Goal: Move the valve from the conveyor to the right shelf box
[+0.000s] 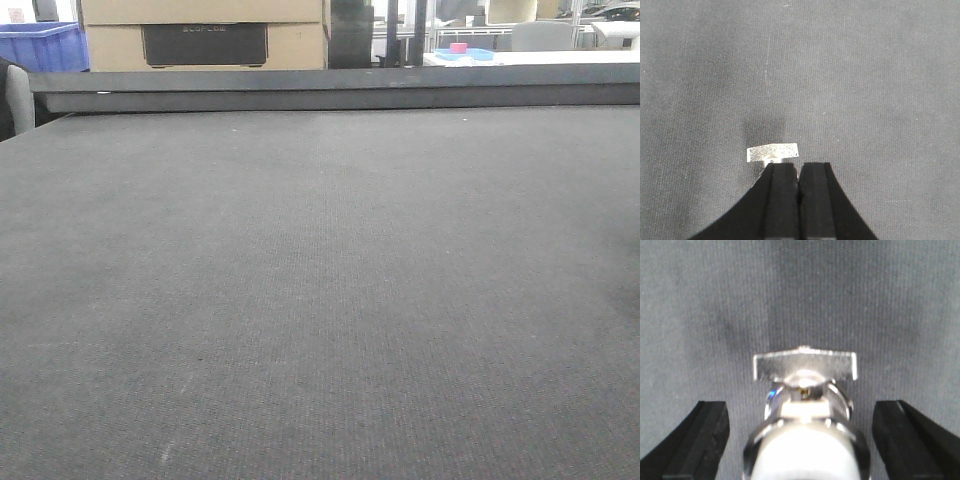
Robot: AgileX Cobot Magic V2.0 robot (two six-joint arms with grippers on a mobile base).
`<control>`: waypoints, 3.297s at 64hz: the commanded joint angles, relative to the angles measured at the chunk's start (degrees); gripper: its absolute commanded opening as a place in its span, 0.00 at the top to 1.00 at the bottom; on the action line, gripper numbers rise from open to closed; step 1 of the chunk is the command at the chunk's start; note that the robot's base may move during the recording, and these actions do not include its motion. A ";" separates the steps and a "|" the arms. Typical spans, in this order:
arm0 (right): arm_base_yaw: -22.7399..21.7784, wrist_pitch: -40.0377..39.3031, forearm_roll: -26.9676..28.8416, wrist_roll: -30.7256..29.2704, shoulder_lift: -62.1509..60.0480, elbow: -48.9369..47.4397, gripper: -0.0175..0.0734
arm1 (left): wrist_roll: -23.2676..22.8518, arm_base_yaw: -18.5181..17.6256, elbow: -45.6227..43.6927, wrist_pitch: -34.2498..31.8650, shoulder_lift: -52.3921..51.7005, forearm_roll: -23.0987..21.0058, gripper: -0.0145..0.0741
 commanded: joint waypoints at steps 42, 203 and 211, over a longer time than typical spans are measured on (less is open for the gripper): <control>-0.19 4.84 -1.33 -0.16 -0.13 -1.13 0.99 | 4.11 0.14 -0.64 5.26 2.22 0.44 0.94; -0.19 -1.77 -0.81 -1.18 -19.92 -12.04 0.99 | 4.62 -8.71 1.48 -16.21 -3.51 -1.34 0.96; -0.19 -6.93 -0.81 -2.10 -24.92 -7.78 0.99 | -0.23 -9.15 5.64 -22.95 -9.92 -1.34 0.96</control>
